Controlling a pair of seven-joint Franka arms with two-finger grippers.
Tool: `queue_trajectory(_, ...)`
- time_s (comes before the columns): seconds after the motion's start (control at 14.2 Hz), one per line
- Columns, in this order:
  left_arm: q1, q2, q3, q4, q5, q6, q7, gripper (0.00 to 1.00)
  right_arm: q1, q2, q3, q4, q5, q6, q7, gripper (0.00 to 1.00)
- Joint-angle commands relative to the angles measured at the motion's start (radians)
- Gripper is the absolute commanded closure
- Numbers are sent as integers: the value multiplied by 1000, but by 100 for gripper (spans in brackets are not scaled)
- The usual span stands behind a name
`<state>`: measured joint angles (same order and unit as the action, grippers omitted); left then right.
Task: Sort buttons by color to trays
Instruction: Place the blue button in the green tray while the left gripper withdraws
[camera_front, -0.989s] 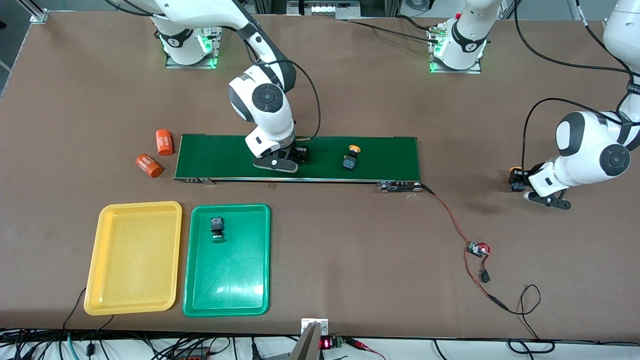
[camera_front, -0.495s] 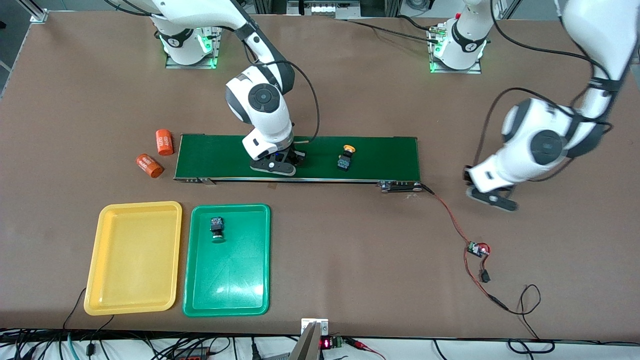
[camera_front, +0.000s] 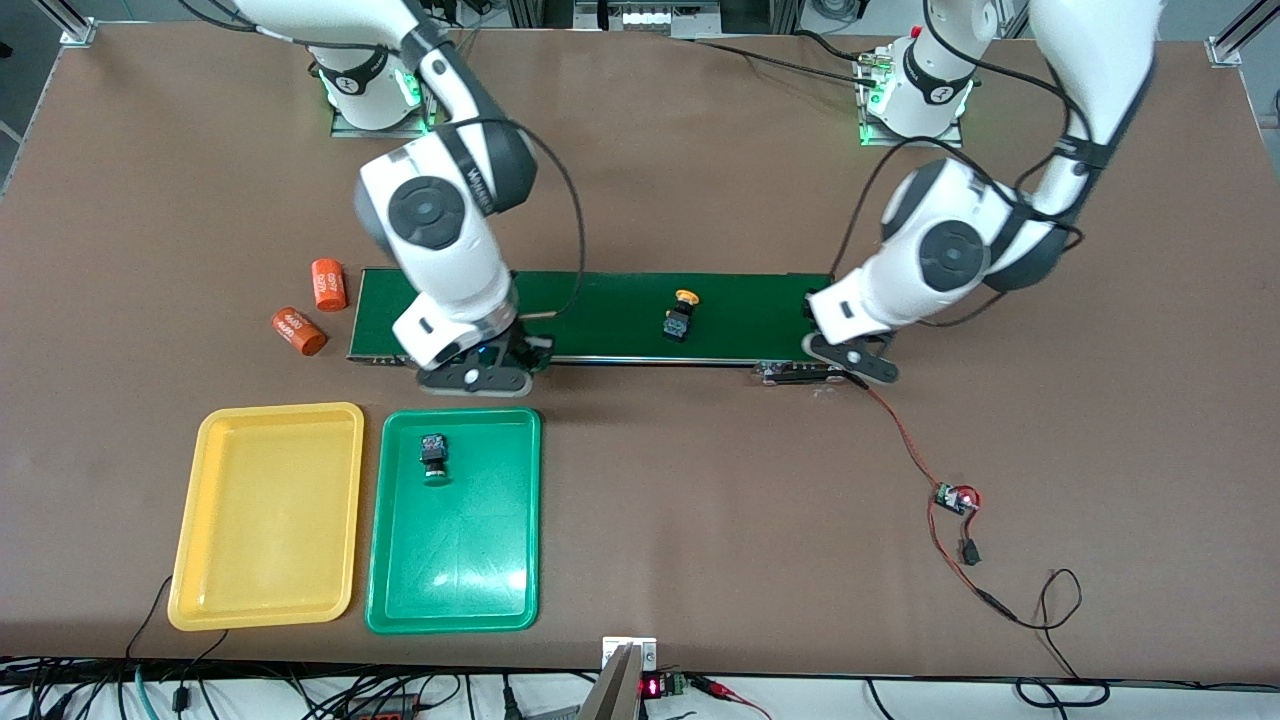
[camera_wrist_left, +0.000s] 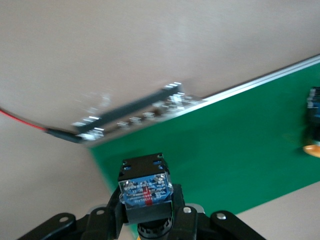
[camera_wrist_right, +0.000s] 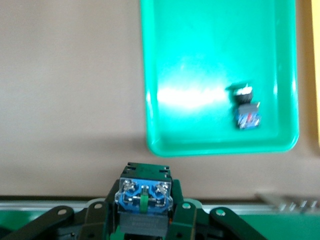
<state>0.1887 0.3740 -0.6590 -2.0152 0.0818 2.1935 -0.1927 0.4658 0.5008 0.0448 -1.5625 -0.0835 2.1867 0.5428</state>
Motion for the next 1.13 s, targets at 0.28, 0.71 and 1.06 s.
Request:
queue_trajectory(0.28,-68,74,18,9,-20,60,-91,99,-61,281,6,110,-2,324,-238,99)
queue_trajectory(0.71,-121,77,32,13,-13,78,-77,0,-87,346,-3,110,4,446,-290,89)
queue_trajectory(1.06,-112,-160,97,13,-20,45,-89,0,-84,344,-3,107,2,443,-279,0)
